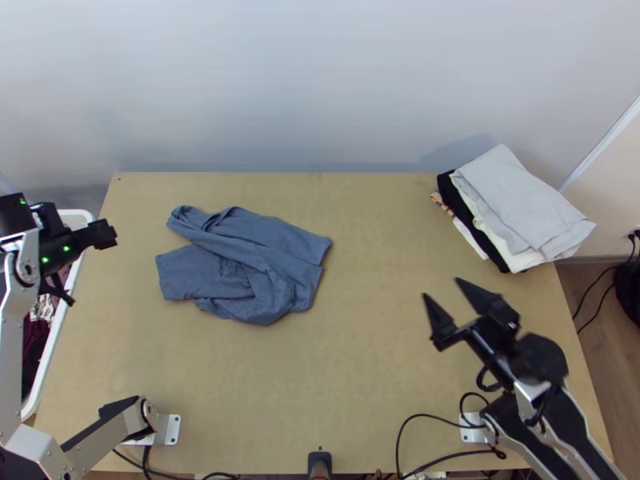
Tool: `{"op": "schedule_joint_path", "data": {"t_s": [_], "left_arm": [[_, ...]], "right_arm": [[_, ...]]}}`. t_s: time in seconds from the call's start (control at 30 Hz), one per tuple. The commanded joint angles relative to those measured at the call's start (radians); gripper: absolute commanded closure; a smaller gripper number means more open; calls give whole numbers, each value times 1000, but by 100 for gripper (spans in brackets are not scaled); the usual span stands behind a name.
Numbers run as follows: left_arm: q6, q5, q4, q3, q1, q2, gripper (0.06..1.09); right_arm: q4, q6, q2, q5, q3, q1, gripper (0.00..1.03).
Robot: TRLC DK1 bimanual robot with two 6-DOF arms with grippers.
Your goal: Fold the t-shirt
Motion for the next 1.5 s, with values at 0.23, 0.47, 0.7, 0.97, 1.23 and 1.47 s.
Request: {"op": "schedule_joint_path", "data": {"t_s": [0.23,0.47,0.7,0.97,1.23,1.47], "left_arm": [[-76,34,128,-166,-34,-18,10],[-91,48,174,-226,-17,-26,10],[-105,48,201,-281,-17,-33,10],[-114,48,214,-321,-11,-53,10],[-117,48,218,-348,-8,-72,10],[-117,46,220,-357,-3,-79,10]], "right_arm": [[1,265,527,17,285,269,4],[1,572,840,-61,422,410,4],[-62,787,1085,-162,575,428,4],[-149,1072,1263,-302,743,401,9],[-252,1140,1354,-328,832,372,12],[-251,1151,1413,-345,839,330,25]]}}
